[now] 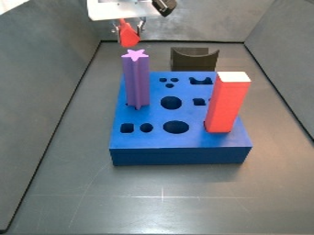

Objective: Pick up the 3 prong object. Move up. Rotate the 3 prong object. Place the 3 prong object on the fixture. Regrasp the 3 prong object. Move to above the board. Insert the 3 prong object.
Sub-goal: Rotate the 3 prong object.

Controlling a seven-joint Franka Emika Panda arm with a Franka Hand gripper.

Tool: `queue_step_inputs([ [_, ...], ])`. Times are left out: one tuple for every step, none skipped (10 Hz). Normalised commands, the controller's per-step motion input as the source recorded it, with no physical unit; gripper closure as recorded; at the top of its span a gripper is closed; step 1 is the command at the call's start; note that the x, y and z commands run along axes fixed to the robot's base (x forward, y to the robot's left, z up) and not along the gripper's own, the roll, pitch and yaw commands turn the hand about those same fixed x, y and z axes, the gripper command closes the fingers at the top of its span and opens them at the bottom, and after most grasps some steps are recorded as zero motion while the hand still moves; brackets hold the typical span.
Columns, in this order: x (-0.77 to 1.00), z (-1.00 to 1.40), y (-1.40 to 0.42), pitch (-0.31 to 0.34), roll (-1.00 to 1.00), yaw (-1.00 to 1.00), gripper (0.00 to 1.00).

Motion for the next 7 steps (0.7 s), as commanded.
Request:
queue_step_inputs([
  [-0.01,0.00,0.02,0.006,0.00,-0.97,1.00],
  [-0.01,0.00,0.02,0.006,0.00,-0.74,1.00],
  [-0.01,0.00,0.02,0.006,0.00,-0.45,1.00],
  [-0.01,0.00,0.02,0.006,0.00,-0.34,1.00],
  [-0.01,0.00,0.02,0.005,0.00,-0.20,1.00],
  [0.00,-1.00,0.00,0.000,0.00,0.00,1.00],
  [0.03,-0.96,0.00,-0.018,0.00,0.03,1.00],
])
